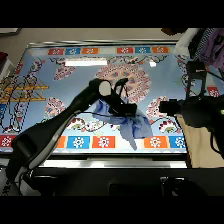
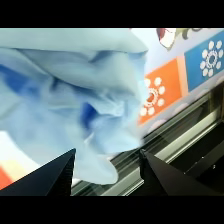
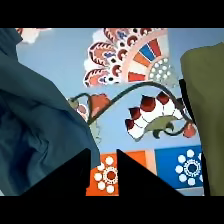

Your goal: Fold the clothes and pants, and hang the long-sleeved shirts on hangers.

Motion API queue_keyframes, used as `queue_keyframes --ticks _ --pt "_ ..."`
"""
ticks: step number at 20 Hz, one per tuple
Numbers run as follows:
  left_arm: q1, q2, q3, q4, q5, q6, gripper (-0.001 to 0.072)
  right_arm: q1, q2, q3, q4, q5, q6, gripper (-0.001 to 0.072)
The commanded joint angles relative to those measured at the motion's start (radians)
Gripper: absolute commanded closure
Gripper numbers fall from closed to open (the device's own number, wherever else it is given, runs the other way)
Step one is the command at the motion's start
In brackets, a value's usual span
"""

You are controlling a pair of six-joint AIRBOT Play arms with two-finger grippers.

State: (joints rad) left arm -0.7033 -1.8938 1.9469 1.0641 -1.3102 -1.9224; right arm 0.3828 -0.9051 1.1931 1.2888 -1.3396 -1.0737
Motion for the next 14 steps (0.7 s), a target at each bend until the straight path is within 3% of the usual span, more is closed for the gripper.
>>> queue_keyframes --ticks 1,2,4,8,11,14 --pt "0.114 0.079 0.001 0.1 -0.151 0.039 0.0251 -0.047 -0.084 0.033 -0.054 0.035 0.125 0.0476" --pt "0.162 0.114 0.001 0.147 -0.203 0.066 0.0251 -0.127 -0.118 0.063 -0.006 0.015 0.123 0.0419" --pt "0.256 0.193 0.001 0.244 -0.276 0.124 0.0252 -0.375 -0.172 0.1 0.236 0.026 -0.017 0.0408" --pt "0.415 0.295 0.001 0.272 -0.288 0.172 0.0252 -0.79 -0.267 -0.013 0.844 -0.008 -0.55 0.0275" --pt "0.471 0.304 0.0 0.272 -0.314 0.172 0.0252 -0.84 -0.298 -0.194 0.914 0.011 -0.757 0.0258" --pt "0.479 0.303 0.0 0.272 -0.315 0.172 0.0251 -0.823 -0.332 -0.356 0.999 0.068 -0.858 0.0224"
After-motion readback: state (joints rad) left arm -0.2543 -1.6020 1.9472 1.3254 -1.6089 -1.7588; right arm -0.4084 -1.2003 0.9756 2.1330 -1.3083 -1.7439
